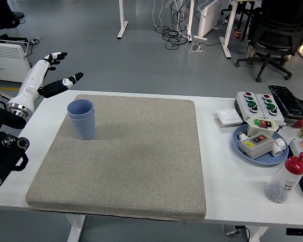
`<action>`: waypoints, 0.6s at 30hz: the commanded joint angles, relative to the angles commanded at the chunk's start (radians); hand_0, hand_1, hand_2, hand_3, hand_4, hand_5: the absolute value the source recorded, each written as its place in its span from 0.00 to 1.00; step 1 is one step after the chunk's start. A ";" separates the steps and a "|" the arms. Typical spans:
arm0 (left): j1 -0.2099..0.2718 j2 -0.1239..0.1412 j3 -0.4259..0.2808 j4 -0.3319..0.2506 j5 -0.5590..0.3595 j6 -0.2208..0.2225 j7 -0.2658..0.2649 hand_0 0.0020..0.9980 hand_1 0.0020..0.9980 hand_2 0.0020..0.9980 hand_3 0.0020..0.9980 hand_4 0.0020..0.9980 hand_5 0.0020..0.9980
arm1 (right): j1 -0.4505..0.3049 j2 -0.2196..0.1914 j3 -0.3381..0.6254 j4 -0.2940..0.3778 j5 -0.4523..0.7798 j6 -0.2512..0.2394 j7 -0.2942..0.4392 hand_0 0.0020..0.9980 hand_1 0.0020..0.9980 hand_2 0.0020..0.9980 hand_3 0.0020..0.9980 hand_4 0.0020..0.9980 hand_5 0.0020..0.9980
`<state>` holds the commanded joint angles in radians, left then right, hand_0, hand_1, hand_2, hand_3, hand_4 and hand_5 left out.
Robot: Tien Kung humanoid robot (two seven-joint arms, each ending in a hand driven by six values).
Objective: Push cup pick cup insert cup
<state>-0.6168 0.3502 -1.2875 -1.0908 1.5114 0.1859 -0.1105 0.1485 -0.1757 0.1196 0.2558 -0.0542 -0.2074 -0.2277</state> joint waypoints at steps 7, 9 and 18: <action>0.179 -0.068 -0.124 -0.129 -0.292 0.022 -0.011 0.73 0.77 0.78 0.71 0.63 0.84 | -0.004 0.001 0.007 -0.001 -0.017 0.001 -0.003 0.71 0.65 0.70 0.61 0.10 0.47; 0.214 -0.081 -0.149 -0.151 -0.377 0.004 0.006 0.75 0.78 0.79 0.70 0.61 0.94 | -0.005 0.001 0.006 -0.001 -0.015 0.000 -0.002 0.71 0.65 0.69 0.61 0.10 0.47; 0.363 -0.167 -0.237 -0.238 -0.748 -0.081 0.083 0.77 0.79 0.79 0.74 0.60 1.00 | 0.006 -0.001 -0.019 -0.003 0.029 0.001 0.015 0.71 0.65 0.69 0.61 0.10 0.47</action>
<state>-0.2534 0.1833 -1.5246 -1.3283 0.7631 0.1046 -0.0275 0.1540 -0.1764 0.1006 0.2529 -0.0249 -0.2067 -0.2131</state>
